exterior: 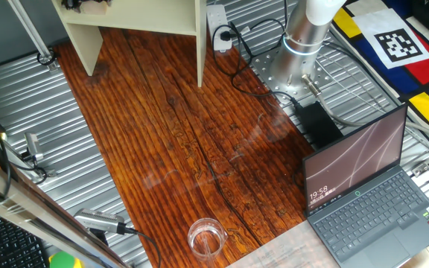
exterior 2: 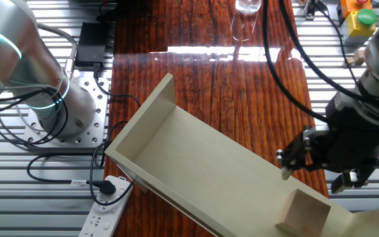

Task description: Take the object down from the shelf

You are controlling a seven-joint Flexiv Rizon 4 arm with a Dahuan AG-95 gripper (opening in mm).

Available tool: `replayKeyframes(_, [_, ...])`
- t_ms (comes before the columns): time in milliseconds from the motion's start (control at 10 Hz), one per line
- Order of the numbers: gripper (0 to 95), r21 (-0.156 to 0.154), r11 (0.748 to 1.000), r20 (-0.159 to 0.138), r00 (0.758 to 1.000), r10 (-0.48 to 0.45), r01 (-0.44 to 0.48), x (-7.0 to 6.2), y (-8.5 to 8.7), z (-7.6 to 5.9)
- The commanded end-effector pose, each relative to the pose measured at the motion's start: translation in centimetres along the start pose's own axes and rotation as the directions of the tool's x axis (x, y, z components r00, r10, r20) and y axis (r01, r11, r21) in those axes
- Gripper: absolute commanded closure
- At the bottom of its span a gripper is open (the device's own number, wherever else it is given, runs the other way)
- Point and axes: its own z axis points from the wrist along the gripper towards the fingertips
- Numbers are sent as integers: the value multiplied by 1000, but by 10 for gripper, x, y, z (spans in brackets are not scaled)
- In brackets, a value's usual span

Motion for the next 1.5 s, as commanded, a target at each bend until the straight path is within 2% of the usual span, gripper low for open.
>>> replayKeyframes(100, [190, -53, 947, 22, 947, 319, -318, 0, -2, -1])
replayKeyframes(400, [190, -42, 957, 49, 956, 288, -286, 0, -2, -1])
replayKeyframes(600, [190, -33, 963, 55, 962, 268, -267, 5, -3, 1])
replayKeyframes(700, [380, -28, 967, 64, 965, 254, -253, 9, -4, 3])
replayKeyframes(1100, [380, -7, 977, 78, 974, 211, -211, 14, -10, 5])
replayKeyframes(1200, [380, 15, 980, 84, 977, 195, -197, 13, -10, 5])
replayKeyframes(1300, [190, 32, 984, 88, 981, 174, -178, 14, -10, 5])
replayKeyframes(1500, [190, 29, 986, 81, 984, 160, -163, 13, -10, 5])
